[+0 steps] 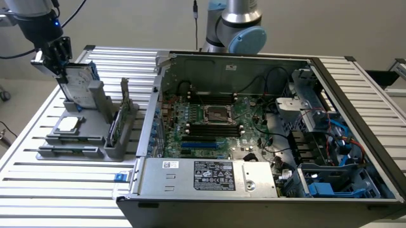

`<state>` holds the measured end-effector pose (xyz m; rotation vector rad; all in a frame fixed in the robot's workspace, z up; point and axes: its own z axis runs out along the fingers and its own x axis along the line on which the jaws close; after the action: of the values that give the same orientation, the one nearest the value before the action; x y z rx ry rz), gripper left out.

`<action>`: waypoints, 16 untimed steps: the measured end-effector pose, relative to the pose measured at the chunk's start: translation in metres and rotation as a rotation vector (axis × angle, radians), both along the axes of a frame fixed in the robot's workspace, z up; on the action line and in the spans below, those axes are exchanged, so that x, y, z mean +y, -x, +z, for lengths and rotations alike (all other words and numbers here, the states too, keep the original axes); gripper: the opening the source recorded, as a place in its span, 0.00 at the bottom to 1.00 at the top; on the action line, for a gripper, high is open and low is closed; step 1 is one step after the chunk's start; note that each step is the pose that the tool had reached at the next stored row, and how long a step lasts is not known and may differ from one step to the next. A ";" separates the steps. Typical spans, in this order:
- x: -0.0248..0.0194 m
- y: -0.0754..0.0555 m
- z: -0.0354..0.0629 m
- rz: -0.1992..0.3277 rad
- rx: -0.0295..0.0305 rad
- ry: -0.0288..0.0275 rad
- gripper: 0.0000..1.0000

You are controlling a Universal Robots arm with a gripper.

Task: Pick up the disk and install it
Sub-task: 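Pick up the disk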

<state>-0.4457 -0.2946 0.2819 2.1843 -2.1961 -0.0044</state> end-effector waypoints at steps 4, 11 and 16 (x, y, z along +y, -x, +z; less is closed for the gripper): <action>0.0001 0.000 0.0049 0.000 -0.0035 0.0009 0.33; 0.0006 0.000 0.0129 0.000 -0.0191 0.0109 0.33; 0.0010 0.000 0.0199 0.000 -0.0329 0.0246 0.33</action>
<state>-0.4457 -0.2936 0.3017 2.1871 -2.2010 0.0586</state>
